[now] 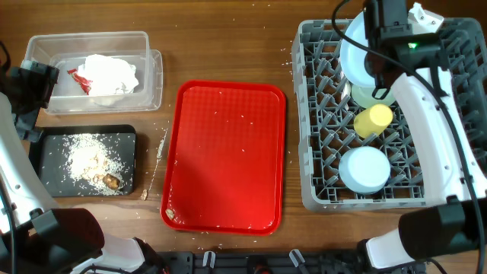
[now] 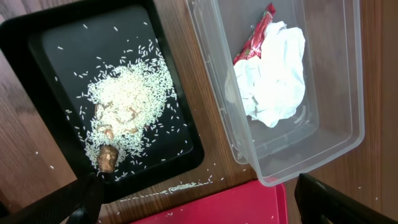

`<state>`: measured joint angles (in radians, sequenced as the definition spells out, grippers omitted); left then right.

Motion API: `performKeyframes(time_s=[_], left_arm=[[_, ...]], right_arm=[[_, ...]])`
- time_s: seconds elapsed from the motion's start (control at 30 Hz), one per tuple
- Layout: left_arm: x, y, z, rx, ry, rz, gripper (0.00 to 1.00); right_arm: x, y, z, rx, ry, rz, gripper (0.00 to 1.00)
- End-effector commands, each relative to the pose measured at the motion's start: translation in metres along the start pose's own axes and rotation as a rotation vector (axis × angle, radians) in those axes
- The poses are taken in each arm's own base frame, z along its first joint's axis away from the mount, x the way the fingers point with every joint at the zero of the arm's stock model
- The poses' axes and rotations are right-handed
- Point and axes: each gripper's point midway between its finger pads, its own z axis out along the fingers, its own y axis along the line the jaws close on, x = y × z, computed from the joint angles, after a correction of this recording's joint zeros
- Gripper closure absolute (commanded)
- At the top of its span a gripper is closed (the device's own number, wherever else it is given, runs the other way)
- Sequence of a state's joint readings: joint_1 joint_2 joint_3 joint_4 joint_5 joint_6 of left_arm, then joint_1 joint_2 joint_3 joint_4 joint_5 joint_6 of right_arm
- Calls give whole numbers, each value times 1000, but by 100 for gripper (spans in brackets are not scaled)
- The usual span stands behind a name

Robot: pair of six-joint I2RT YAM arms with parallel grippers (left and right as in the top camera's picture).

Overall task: Sort waste into correct bins and load items into the dishwasher rack
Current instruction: 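Lift the plate and carry it to the rack's back-left corner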

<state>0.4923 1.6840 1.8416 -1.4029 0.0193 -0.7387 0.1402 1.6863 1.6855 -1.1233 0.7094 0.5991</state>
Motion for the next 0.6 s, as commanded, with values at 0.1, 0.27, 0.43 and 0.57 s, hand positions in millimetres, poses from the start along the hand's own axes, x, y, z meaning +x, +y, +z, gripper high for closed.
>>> performKeyframes(time_s=[0.1,0.27,0.43,0.57], left_arm=[[-4,1,-3,-3,-18,2,0],[-4,1,-3,-3,-18,2,0],[-4,1,-3,-3,-18,2,0],[-4,1,-3,-3,-18,2,0]], right_arm=[[5,20,12,8,-13,5,96],[8,36,28,56,-34,-59,96],[10,55,35,70,-64,-203,96],[7,65,25,74,-113,-267,95]])
